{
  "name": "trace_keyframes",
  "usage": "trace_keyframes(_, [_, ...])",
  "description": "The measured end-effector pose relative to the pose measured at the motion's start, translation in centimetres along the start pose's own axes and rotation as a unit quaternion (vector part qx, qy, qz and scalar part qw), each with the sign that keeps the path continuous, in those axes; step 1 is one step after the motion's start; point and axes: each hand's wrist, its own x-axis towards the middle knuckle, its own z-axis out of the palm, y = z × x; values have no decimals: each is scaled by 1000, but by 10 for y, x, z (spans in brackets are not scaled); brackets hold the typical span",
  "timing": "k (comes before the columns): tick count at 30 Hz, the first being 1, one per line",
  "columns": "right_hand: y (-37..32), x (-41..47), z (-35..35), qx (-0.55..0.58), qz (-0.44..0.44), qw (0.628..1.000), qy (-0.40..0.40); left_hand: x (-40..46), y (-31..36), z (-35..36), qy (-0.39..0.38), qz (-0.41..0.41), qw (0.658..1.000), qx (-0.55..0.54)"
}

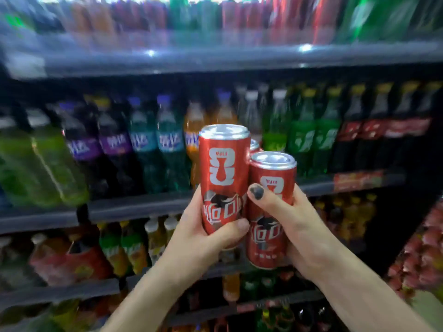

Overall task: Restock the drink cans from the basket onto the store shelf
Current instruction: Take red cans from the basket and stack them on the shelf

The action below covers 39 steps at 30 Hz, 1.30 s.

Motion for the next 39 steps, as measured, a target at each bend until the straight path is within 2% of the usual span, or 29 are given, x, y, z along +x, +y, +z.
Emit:
trace_keyframes(4, [-86,23,0,-2,-55,998,13,46,80,10,-4,67,997,35])
trace_keyframes(10, [-183,69,-17,-1,-138,990,26,124,161,29,17,171,983,68])
trace_keyframes(13, [-220,99,-35,7,-172,984,40,168,191,43,28,198,977,73])
trace_keyframes(18, [-261,153,-74,15,-201,979,-6,234,224,65,28,222,969,104])
trace_keyframes(27, [-274,238,-117,-3,-195,980,40,319,224,72,-4,213,965,152])
trace_keyframes(33, [-254,272,-126,-24,-189,980,63,347,201,55,-25,169,975,139])
trace_keyframes(39, [-244,281,-132,-44,-192,978,72,361,198,40,-57,107,976,181])
